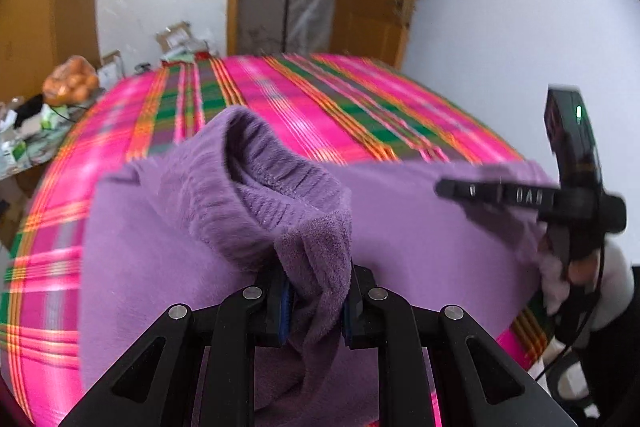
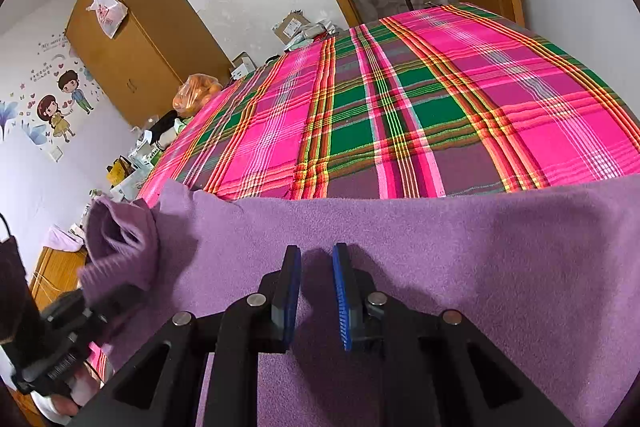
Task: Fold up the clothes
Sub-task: 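Lay the held cuff onto the garment and open the left gripper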
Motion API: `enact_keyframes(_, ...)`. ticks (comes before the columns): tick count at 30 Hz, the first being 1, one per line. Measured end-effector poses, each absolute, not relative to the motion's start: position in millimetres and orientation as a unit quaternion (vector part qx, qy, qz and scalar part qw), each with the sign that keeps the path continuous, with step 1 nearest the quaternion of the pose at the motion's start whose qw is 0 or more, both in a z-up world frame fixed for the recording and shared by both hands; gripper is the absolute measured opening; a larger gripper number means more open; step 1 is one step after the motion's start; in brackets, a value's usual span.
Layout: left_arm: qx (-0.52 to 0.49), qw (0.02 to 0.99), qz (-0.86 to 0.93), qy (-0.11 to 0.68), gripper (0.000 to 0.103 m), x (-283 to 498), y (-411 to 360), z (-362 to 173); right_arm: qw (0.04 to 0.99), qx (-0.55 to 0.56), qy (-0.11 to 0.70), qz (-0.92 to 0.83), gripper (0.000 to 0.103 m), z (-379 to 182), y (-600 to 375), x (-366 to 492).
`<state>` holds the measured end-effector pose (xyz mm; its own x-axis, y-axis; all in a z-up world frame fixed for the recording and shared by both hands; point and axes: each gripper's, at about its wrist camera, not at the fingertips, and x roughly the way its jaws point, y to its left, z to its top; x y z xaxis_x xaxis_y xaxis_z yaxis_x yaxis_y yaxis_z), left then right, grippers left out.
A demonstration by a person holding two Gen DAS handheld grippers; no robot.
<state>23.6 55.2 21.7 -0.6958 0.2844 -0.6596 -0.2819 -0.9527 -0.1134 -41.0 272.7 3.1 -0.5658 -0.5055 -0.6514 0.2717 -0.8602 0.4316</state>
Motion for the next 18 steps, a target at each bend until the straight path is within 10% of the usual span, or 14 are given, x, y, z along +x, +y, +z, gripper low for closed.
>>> enact_keyframes(7,-0.32,0.241,0.916,-0.026,0.048,48,59,39,0.222,0.41,-0.144,-0.873,0.017,3,272,-41)
enact_keyframes(18,-0.313,0.111,0.941,-0.061,0.048,46,6,44,0.224,0.409,-0.151,-0.871,0.017,3,273,-42)
